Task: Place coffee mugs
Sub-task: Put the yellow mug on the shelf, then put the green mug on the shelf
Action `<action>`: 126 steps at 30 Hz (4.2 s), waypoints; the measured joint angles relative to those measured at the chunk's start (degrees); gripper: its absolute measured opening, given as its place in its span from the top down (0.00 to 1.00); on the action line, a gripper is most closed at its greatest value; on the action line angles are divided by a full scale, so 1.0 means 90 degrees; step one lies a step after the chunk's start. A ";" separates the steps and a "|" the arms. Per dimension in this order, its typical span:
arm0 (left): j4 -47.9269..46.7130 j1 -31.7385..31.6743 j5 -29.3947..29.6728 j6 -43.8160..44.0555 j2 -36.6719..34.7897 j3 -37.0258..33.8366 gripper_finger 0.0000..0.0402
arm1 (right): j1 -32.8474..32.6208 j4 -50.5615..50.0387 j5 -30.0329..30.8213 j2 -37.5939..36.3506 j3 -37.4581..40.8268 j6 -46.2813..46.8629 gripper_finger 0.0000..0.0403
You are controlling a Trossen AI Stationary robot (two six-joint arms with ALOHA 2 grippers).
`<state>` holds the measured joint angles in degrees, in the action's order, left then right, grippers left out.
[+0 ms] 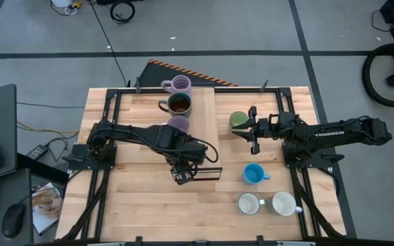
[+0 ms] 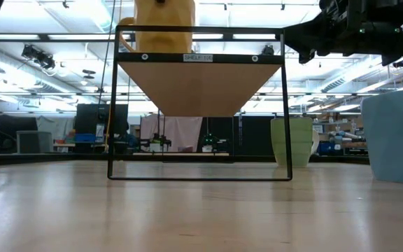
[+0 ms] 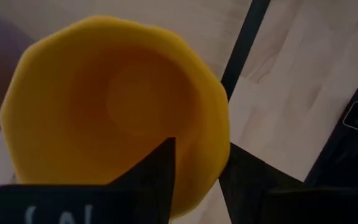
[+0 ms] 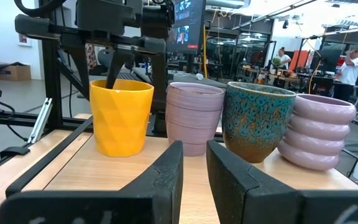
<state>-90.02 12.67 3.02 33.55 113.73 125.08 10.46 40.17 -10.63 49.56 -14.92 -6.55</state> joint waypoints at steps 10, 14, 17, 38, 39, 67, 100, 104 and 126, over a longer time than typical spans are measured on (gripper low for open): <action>0.0000 0.0007 0.0188 -0.0629 -0.0007 0.0000 0.56 | 0.0000 -0.0047 0.0000 0.0000 0.0000 -0.0068 0.81; 0.0000 0.0007 0.0185 -0.0649 -0.0017 0.0000 0.56 | 0.0000 -0.0072 0.0000 0.0000 0.0000 -0.0045 0.81; 0.0000 0.0049 0.0217 -0.0769 -0.0049 0.0000 0.57 | 0.0000 -0.0083 0.0000 0.0000 0.0000 -0.0053 0.81; 0.0000 0.0812 0.2529 -0.0770 -0.0863 0.0005 0.57 | 0.0000 -0.0093 -0.0002 0.0000 0.0000 -0.0007 0.81; 0.0002 0.0893 0.2767 -0.0768 -0.0870 0.0005 0.57 | 0.0000 -0.0090 -0.0002 0.0000 0.0000 -0.0007 0.81; 0.4553 0.0718 0.3313 -0.2889 -0.3999 -0.4261 0.72 | -0.0058 -0.0046 -0.0126 -0.0002 0.0000 0.0021 0.81; 0.9548 -0.0003 0.1849 -0.5465 -1.0261 -1.1243 0.72 | 0.0235 -0.4658 0.1820 0.0764 -0.2222 0.0770 0.81; 0.9681 -0.0088 0.1860 -0.5387 -1.0639 -1.1672 0.72 | 0.0234 -0.5735 0.1909 0.1143 -0.2669 0.0859 0.80; 1.1024 -0.0146 0.1892 -0.5292 -1.1060 -1.2828 0.72 | 0.0233 -0.9920 0.2255 0.3213 -0.4597 -0.0658 0.55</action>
<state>9.20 11.35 20.05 -14.08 14.20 9.62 12.55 -49.11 9.66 78.48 -56.29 -12.47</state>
